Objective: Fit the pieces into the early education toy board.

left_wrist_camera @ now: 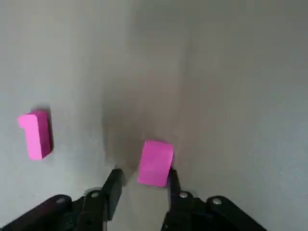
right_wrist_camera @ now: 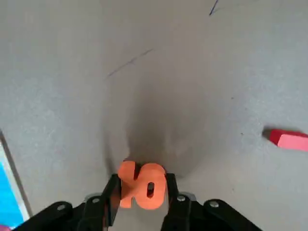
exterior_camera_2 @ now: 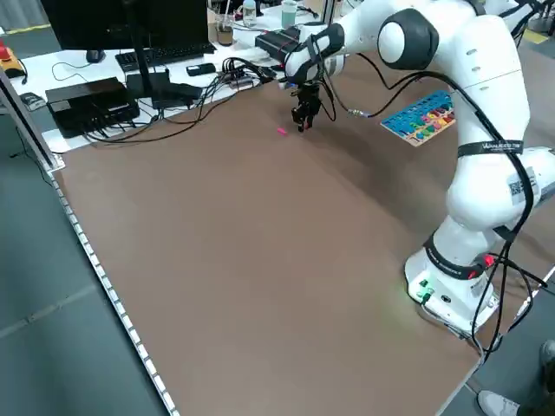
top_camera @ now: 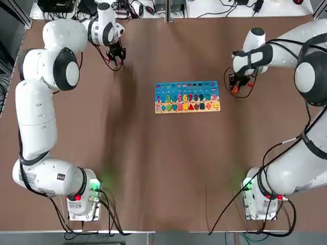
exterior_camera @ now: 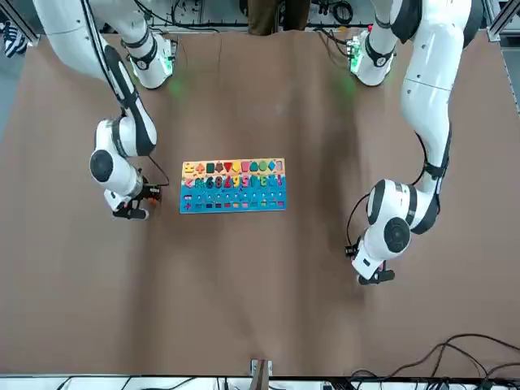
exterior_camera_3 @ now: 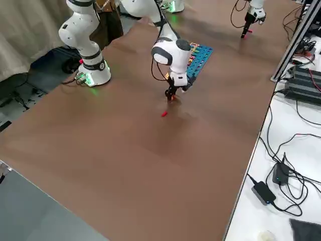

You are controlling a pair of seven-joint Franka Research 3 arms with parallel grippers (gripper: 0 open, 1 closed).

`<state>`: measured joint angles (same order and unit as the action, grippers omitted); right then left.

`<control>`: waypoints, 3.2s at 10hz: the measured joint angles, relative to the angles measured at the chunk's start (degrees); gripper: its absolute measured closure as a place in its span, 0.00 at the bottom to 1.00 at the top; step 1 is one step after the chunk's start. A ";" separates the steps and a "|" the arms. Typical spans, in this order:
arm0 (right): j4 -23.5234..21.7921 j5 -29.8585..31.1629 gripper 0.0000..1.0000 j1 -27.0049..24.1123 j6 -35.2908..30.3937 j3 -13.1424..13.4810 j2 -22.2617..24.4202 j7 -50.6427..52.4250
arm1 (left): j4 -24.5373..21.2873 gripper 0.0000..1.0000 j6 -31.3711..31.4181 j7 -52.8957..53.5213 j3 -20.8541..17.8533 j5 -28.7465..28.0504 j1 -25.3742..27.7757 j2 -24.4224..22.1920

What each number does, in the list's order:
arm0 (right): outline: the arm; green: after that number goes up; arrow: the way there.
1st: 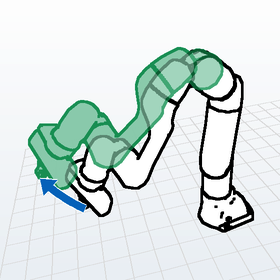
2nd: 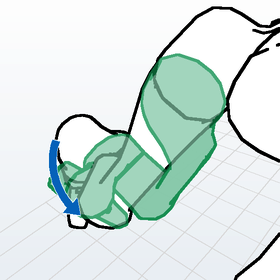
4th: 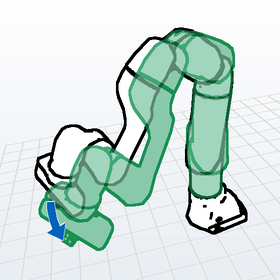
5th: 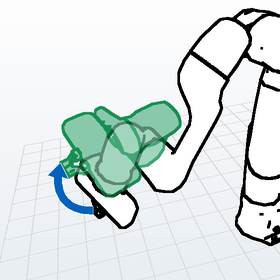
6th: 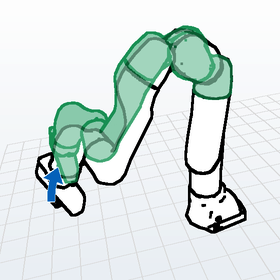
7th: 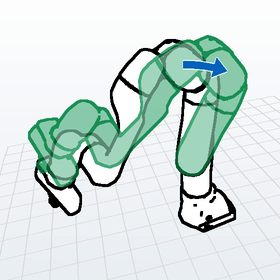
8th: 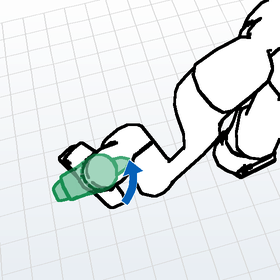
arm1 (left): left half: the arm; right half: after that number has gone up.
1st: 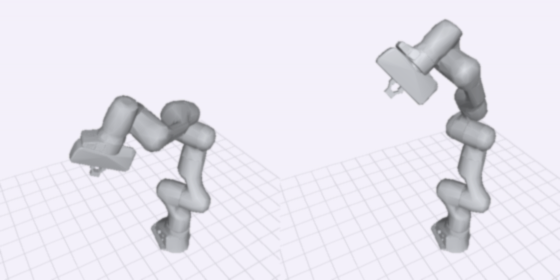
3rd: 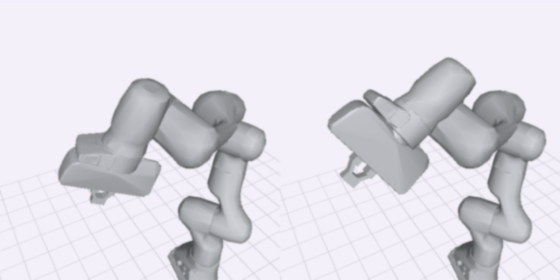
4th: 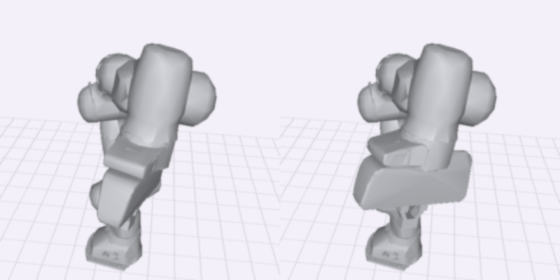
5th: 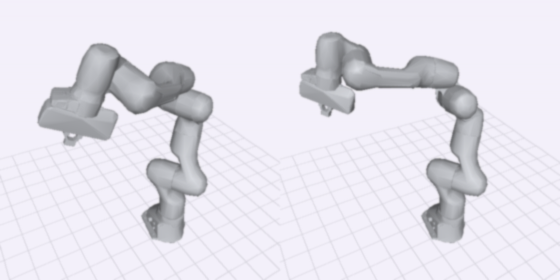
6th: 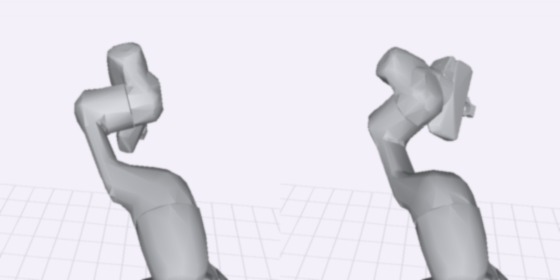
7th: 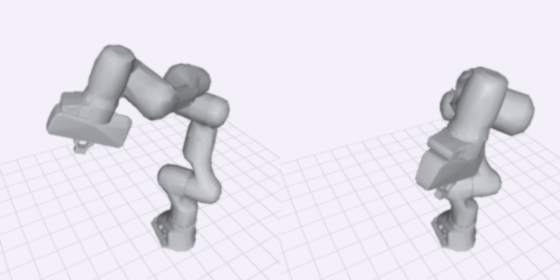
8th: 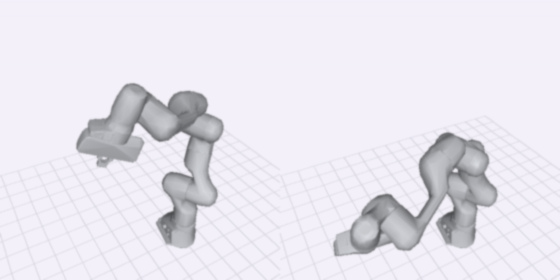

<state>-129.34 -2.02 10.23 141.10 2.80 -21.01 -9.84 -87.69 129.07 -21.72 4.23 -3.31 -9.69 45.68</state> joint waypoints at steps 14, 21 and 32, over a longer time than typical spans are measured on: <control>0.24 -0.15 0.57 22.29 7.42 -0.71 1.75 -19.76 | 0.29 0.74 2.47 0.00 -0.02 -1.02 -0.20 -0.15; -1.17 -0.04 0.57 22.24 8.99 -0.22 0.53 -17.94 | -12.74 0.74 0.00 -0.01 2.94 -1.04 -0.20 -16.09; -1.45 0.21 0.57 22.23 9.10 -0.08 -0.43 -17.70 | -22.69 0.74 -4.35 -19.44 21.56 -1.06 -0.55 -24.78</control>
<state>-130.79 -1.81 32.46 150.21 2.72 -21.45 -27.54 -110.38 124.72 -41.16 25.78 -4.37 -10.25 20.91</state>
